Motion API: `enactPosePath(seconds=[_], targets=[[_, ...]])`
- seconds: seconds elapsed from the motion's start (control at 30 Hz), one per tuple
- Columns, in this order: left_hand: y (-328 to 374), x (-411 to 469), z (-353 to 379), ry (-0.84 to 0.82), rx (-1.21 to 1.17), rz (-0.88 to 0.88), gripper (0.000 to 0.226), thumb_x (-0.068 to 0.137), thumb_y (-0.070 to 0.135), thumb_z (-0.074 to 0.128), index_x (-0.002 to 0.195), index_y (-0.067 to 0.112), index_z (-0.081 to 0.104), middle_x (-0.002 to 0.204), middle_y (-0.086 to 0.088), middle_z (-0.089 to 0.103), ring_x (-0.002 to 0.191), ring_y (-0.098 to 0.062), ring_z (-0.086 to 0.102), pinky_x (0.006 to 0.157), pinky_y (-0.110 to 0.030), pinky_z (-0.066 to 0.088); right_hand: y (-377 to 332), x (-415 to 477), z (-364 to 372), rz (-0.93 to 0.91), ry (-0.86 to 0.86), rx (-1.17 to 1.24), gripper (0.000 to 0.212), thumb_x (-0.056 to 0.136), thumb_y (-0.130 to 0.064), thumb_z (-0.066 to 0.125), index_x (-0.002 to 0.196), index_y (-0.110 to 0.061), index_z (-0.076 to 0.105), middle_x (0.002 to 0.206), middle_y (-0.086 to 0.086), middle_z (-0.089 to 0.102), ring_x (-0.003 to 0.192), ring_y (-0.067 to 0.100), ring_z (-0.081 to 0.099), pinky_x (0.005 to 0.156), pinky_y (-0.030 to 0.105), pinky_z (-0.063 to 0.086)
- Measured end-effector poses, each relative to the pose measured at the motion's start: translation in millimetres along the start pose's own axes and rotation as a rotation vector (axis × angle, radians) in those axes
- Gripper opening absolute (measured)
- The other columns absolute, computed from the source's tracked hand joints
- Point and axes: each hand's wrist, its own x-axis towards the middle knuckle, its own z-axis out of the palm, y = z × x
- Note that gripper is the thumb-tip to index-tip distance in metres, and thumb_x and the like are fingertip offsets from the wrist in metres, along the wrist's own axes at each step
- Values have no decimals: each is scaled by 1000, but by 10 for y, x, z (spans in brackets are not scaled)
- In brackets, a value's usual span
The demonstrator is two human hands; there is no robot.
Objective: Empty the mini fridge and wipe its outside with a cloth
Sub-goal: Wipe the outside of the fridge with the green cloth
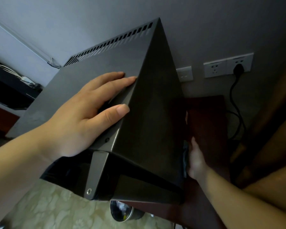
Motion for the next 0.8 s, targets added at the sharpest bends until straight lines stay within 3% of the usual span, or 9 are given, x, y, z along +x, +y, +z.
enactPosePath(seconds=[0.07,0.2,0.37,0.5,0.67,0.8], targets=[[-23,3,1,5,-7,4,61,92,66,40,149,45,39,157,23,31,146,0,28,118,-47,30,-188,60,171,-43,-66,6,77,91,-80,31,147,-30,50,143,8,58,129,31,55,110,50,40],[-60,10,7,16,-32,7,60,92,66,39,149,44,40,155,24,32,146,0,29,118,-42,30,-602,-45,672,-236,-169,50,66,96,-73,32,146,-34,51,142,2,60,131,25,55,110,43,41],[-96,-12,46,79,-82,42,62,93,65,38,148,38,41,146,29,42,138,8,36,112,-17,29,-641,-595,1153,-431,-267,85,55,99,-59,40,142,-30,56,142,0,60,134,21,54,120,46,31],[-136,-45,58,142,-191,2,63,88,68,38,146,42,42,142,30,48,131,12,41,108,-18,33,-451,-1239,1283,-460,-247,-4,52,99,-53,40,137,-26,62,137,3,64,130,22,57,119,46,33],[-220,-139,-21,209,-516,-26,43,89,57,43,129,48,56,126,29,61,120,15,50,105,-18,36,-399,-2016,1350,-417,-192,-79,57,104,-46,33,130,-8,66,128,19,67,121,34,64,114,51,37],[-358,-475,-118,201,-587,45,27,96,56,50,123,53,57,124,33,60,119,16,50,99,-17,36,-401,-2525,1520,-585,-15,-195,50,105,-39,37,111,-10,77,114,19,73,102,32,73,102,51,48]])
